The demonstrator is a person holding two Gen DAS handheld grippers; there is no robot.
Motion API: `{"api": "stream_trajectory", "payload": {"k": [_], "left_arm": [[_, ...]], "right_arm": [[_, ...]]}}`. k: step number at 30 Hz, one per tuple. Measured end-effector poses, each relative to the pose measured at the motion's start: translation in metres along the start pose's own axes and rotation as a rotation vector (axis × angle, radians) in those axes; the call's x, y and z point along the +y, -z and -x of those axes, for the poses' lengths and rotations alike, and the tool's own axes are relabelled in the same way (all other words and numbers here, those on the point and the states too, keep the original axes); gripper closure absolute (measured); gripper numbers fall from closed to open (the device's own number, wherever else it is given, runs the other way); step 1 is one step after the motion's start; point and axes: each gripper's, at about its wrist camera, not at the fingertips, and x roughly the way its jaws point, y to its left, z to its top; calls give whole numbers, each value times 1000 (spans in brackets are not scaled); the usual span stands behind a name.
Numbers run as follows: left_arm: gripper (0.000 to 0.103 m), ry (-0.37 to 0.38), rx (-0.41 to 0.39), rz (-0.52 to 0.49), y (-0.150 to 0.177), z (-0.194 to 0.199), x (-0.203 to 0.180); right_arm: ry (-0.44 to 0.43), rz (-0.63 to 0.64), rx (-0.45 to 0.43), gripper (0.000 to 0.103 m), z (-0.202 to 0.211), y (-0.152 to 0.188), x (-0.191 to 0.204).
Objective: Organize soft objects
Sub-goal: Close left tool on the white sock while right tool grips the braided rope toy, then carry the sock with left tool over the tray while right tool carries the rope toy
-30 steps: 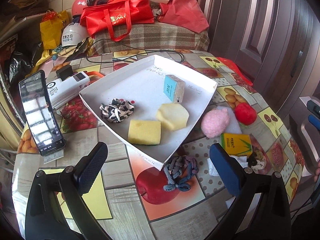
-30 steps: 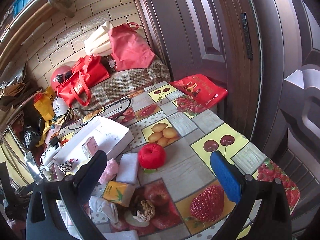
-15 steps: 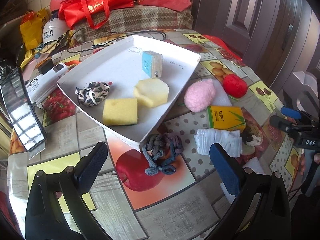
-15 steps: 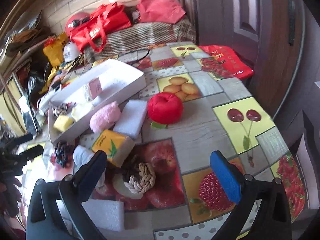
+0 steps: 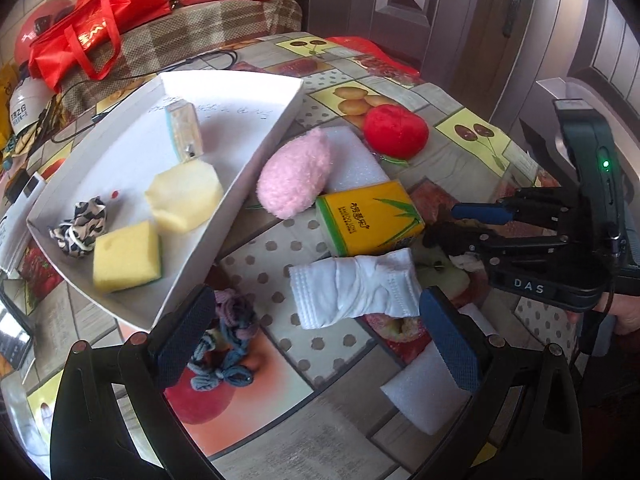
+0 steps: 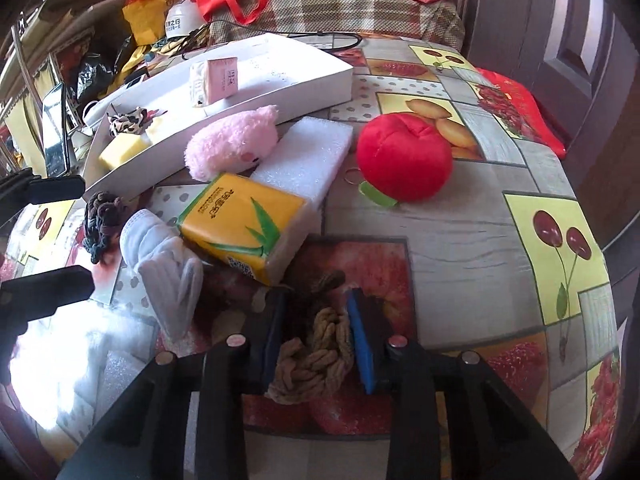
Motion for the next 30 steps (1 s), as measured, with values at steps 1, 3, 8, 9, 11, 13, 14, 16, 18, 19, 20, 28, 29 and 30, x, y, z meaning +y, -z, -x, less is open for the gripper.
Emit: {"api": "stream_trajectory", "payload": {"k": [1, 3, 8, 9, 11, 13, 14, 16, 18, 19, 20, 28, 29, 30], "left_arm": [[0, 2, 13, -12, -2, -6, -3], [0, 3, 27, -33, -7, -17, -9], [1, -13, 71, -82, -12, -42, -22], [1, -17, 91, -89, -12, -49, -23], [7, -19, 125, -89, -10, -59, -24], [20, 3, 112, -76, -8, -59, -22], [22, 16, 105, -84, -8, -58, -22], [32, 38, 98, -93, -7, -54, -22], [35, 54, 90, -77, -5, -50, -18], [35, 55, 85, -69, -5, -48, -17], [35, 56, 80, -62, -4, -46, -16], [35, 33, 5, -31, -12, -19, -12], [35, 25, -5, -33, -14, -14, -13], [35, 14, -15, -34, -16, -10, -13]], "right_arm": [[6, -21, 0, 73, 2, 1, -6], [16, -58, -2, 73, 6, 5, -19], [22, -99, -17, 79, 17, 11, -33], [23, -101, -22, 80, 19, 11, -33], [20, -102, -32, 80, 22, 11, -33], [18, -97, -36, 89, 24, 10, -32], [15, -95, -37, 92, 24, 10, -32], [7, -89, -36, 98, 23, 10, -32], [-1, -84, -31, 100, 21, 10, -32], [2, -85, -32, 100, 21, 9, -32], [2, -88, -34, 100, 21, 9, -32], [6, -128, -27, 43, 22, 13, -33], [2, -115, -27, 43, 22, 14, -31], [5, -93, -25, 43, 22, 14, -27]]}}
